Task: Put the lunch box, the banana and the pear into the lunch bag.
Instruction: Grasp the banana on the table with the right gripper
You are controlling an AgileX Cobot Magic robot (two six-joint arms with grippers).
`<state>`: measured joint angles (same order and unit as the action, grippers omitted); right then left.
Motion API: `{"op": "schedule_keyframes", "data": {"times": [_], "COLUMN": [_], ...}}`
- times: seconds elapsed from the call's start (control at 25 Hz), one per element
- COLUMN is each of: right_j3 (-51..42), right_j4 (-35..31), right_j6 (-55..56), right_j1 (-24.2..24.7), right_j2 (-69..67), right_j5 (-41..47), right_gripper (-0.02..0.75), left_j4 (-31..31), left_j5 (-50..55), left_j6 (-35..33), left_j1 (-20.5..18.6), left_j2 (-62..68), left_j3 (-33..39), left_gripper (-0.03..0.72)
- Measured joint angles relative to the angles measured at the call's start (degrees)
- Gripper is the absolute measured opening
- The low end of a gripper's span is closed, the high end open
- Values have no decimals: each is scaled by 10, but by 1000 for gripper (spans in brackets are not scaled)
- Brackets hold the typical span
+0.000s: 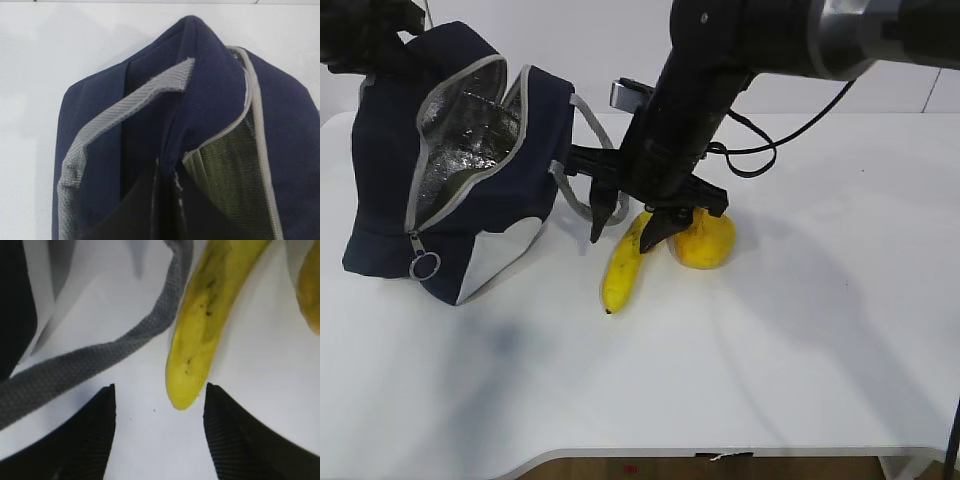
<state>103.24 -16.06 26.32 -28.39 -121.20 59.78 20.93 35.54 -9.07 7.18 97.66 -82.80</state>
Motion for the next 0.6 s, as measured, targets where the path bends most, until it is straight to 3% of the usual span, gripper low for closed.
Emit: {"op": "schedule_keyframes", "data": {"times": [0.32,0.6], "right_j3": [0,0], "right_j4": [96,104], "right_j6": [103,139], "right_j1": [-19,-19], "right_j2": [-4,-22], "right_j5": [-23,-35], "right_gripper": [449,449], "left_j4": [0,15], "left_j5": [0,0], "left_j6": [0,0], "left_j1": [0,0], "left_j2": [0,0], "left_j3": [0,0], "left_gripper": [-6,-6]}}
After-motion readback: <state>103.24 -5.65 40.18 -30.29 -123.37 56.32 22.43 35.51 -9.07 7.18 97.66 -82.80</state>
